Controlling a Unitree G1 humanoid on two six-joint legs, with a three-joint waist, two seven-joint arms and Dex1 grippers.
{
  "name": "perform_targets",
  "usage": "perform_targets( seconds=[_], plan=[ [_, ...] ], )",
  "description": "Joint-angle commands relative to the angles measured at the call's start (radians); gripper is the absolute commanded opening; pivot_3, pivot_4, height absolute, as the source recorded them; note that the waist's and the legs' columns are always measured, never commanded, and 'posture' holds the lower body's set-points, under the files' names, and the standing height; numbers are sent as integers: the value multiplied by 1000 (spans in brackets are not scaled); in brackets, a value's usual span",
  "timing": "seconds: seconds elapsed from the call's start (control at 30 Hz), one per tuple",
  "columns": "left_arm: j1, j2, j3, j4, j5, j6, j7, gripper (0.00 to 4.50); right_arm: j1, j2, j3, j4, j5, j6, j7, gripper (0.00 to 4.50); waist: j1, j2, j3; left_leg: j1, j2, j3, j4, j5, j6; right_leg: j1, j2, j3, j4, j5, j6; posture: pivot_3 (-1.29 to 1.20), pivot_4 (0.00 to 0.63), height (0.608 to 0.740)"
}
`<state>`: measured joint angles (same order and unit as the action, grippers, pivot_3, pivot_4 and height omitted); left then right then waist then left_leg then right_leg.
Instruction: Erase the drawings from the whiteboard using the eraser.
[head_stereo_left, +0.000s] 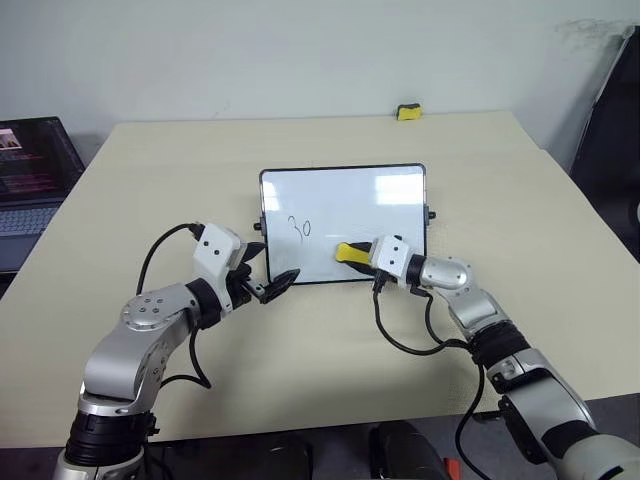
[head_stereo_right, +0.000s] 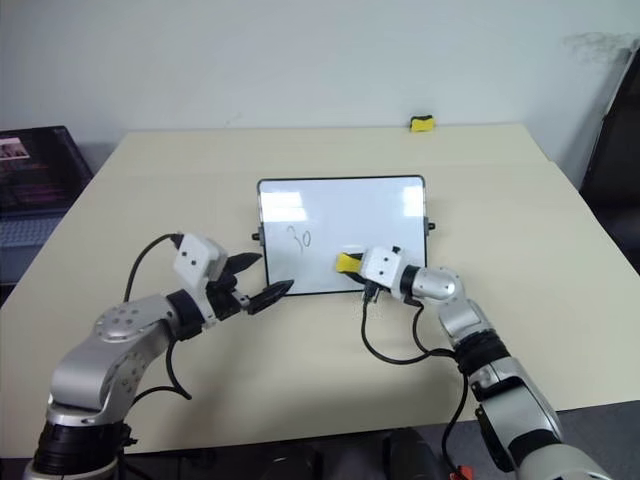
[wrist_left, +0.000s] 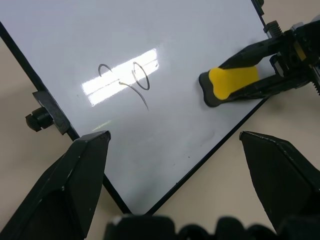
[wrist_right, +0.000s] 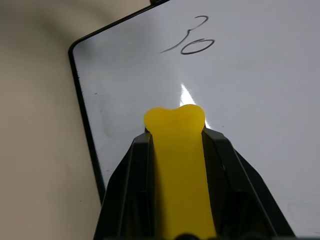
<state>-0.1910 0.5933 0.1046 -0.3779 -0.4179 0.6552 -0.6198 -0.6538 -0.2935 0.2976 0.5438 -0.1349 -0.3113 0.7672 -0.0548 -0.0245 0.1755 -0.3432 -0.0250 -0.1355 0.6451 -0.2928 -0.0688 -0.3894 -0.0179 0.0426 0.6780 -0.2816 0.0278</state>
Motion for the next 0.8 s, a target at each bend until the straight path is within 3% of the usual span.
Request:
perform_targets(
  seconds=[0.03,0.27,0.53,0.8],
  plan=[
    [-7,0,12,-27,-10,-6,6,4500,23,-16,-4,-41,15,47,27,985,1,0,0,0,0,0,0,0,0,0,0,0,0,0,0,0,150,740],
    [-1,-2,17,-29,-8,-8,11,4500,65,-25,-54,-256,112,163,52,985,3,1,1,-4,0,-3,-1,0,0,-2,0,0,-2,1,-2,0,150,740],
    [17,-10,44,-30,1,-28,51,4500,213,-42,-120,-577,225,378,13,985,14,0,1,-20,0,-3,-1,1,-5,-18,-1,0,-2,1,-2,0,150,740],
    [44,-15,60,-33,3,-23,95,4500,268,-40,-81,-675,128,381,-96,985,18,1,1,-19,0,-2,-1,1,-4,-18,-1,0,-2,1,-2,0,150,740]
  ],
)
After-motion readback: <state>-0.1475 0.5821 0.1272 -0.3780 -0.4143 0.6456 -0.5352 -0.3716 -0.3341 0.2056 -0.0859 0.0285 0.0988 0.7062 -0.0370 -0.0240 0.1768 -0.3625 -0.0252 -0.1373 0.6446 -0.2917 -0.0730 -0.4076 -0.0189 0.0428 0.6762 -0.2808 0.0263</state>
